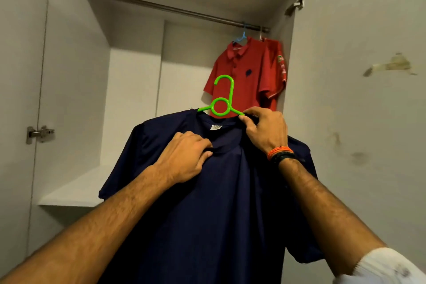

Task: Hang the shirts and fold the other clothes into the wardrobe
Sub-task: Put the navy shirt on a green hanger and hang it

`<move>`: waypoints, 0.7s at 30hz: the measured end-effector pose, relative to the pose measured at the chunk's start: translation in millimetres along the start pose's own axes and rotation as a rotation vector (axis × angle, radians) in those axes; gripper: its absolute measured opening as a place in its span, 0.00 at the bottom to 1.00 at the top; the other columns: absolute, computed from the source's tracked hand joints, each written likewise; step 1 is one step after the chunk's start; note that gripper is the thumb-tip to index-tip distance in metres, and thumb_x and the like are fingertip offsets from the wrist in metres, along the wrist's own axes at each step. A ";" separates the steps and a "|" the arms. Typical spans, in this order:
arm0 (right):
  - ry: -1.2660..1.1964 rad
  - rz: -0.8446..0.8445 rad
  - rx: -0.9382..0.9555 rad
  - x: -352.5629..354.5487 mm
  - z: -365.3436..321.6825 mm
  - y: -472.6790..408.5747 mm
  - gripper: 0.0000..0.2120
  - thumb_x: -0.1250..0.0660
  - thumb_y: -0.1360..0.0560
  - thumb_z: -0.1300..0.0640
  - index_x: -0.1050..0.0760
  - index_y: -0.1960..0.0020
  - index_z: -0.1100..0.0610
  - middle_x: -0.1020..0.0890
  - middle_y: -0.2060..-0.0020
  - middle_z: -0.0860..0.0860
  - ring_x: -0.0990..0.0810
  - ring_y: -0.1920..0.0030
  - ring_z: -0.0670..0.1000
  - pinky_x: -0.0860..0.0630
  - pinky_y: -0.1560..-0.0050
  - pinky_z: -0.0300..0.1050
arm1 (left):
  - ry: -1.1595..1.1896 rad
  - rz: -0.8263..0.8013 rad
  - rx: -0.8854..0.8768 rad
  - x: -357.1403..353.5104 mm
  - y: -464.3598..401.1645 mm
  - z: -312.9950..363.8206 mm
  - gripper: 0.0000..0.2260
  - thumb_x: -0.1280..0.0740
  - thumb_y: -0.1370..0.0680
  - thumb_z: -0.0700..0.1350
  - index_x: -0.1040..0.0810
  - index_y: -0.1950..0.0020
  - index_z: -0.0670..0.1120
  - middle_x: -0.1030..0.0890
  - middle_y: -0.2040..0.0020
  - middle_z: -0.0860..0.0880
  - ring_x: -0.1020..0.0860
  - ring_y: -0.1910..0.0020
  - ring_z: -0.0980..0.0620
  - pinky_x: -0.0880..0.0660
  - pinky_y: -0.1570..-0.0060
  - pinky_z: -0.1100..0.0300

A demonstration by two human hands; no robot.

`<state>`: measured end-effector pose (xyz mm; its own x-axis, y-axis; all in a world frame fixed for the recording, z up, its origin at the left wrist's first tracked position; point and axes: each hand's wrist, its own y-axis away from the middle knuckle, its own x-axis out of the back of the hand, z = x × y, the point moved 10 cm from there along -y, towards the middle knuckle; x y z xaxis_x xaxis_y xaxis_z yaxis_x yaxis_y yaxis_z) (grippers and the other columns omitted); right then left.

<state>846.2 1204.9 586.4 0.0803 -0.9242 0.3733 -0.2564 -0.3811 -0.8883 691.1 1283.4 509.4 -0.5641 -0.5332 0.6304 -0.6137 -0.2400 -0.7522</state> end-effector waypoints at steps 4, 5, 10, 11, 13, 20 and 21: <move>0.049 0.026 0.070 -60.4 5.8 -75.4 0.11 0.31 0.26 0.45 0.17 0.47 0.48 0.14 0.54 0.50 0.17 0.50 0.59 0.21 0.51 0.51 | -0.024 0.044 0.051 -41.8 -57.3 -60.6 0.13 0.42 0.18 0.53 0.25 0.36 0.52 0.20 0.42 0.54 0.25 0.40 0.50 0.32 0.40 0.53; 0.065 0.028 0.091 -72.9 5.5 -91.7 0.11 0.31 0.26 0.46 0.18 0.47 0.48 0.14 0.54 0.51 0.17 0.50 0.59 0.21 0.52 0.51 | -0.023 0.057 0.067 -49.9 -69.2 -73.6 0.13 0.42 0.18 0.53 0.26 0.36 0.52 0.20 0.42 0.53 0.25 0.40 0.50 0.32 0.41 0.53; 0.138 0.048 0.152 -137.1 11.5 -173.2 0.11 0.32 0.25 0.46 0.18 0.46 0.49 0.15 0.54 0.54 0.18 0.50 0.62 0.23 0.54 0.51 | -0.032 0.069 0.079 -91.2 -139.6 -137.4 0.14 0.42 0.18 0.53 0.27 0.34 0.51 0.20 0.41 0.52 0.24 0.41 0.49 0.30 0.41 0.52; 0.150 0.061 0.161 -148.9 12.7 -189.3 0.11 0.32 0.25 0.47 0.18 0.46 0.49 0.15 0.54 0.54 0.18 0.50 0.62 0.23 0.54 0.51 | -0.027 0.084 0.081 -99.1 -154.9 -151.4 0.14 0.42 0.18 0.53 0.27 0.34 0.51 0.19 0.41 0.52 0.24 0.41 0.49 0.29 0.41 0.51; 0.181 0.100 0.183 -168.0 15.6 -218.2 0.11 0.32 0.25 0.47 0.18 0.46 0.49 0.15 0.54 0.55 0.19 0.50 0.62 0.24 0.54 0.50 | -0.019 0.117 0.079 -114.0 -181.2 -175.3 0.14 0.42 0.17 0.53 0.28 0.34 0.51 0.19 0.41 0.52 0.24 0.40 0.49 0.29 0.40 0.50; 0.297 0.215 0.197 -213.9 16.8 -302.8 0.11 0.32 0.24 0.49 0.17 0.45 0.51 0.16 0.52 0.57 0.20 0.48 0.63 0.26 0.54 0.49 | 0.029 0.215 0.035 -155.3 -277.3 -250.6 0.16 0.43 0.17 0.53 0.29 0.32 0.51 0.20 0.39 0.51 0.24 0.39 0.49 0.30 0.37 0.49; 0.324 0.223 0.196 -220.6 15.5 -317.7 0.11 0.32 0.24 0.49 0.17 0.45 0.51 0.16 0.51 0.58 0.20 0.48 0.64 0.27 0.55 0.48 | 0.047 0.225 0.023 -159.4 -294.0 -261.9 0.16 0.43 0.17 0.53 0.29 0.32 0.51 0.20 0.39 0.51 0.24 0.39 0.49 0.30 0.37 0.49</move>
<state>924.9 1529.5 782.1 -0.2703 -0.9410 0.2037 -0.0434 -0.1994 -0.9789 816.8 1651.5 680.3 -0.7110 -0.5370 0.4541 -0.4568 -0.1382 -0.8787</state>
